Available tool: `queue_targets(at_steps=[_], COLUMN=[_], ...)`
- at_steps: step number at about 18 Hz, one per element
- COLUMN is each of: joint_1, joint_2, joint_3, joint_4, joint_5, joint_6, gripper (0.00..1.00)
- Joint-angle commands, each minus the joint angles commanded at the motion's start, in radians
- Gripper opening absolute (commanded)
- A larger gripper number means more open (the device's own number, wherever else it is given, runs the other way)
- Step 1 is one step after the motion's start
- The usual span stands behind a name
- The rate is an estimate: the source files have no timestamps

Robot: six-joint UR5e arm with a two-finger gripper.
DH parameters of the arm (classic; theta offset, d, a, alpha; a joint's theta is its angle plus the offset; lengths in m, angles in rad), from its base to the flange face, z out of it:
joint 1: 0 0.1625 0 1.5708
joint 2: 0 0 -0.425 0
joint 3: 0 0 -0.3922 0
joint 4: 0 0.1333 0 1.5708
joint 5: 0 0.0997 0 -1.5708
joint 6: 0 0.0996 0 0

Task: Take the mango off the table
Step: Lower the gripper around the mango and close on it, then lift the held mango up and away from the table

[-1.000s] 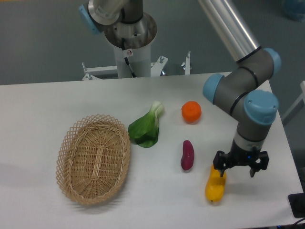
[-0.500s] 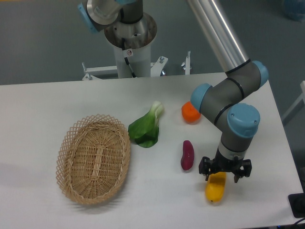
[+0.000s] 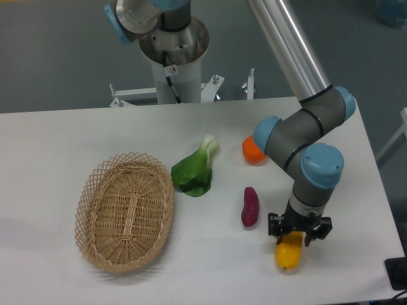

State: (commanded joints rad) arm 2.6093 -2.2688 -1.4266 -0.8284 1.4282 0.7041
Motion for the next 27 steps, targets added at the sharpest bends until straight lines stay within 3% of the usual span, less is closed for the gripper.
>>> queue_targets(at_steps=[2,5,9,11,17,20,23,27], joint_1=[0.000,0.002,0.027,0.067,0.184,0.265,0.331,0.354], joint_2=[0.002,0.009,0.106,0.168,0.297,0.336,0.350,0.380], joint_3=[0.002,0.006,0.014,0.006,0.015,0.015,0.014,0.012], joint_4=[0.000,0.000,-0.024,-0.081,-0.334,-0.449,-0.477,-0.502], joint_5=[0.000,0.000,0.034,0.066,0.072,0.074,0.074,0.074], joint_6=[0.000,0.005,0.046,0.125,0.325,0.480,0.567,0.594], gripper=[0.53,0.52,0.53,0.53,0.53,0.53,0.54,0.54])
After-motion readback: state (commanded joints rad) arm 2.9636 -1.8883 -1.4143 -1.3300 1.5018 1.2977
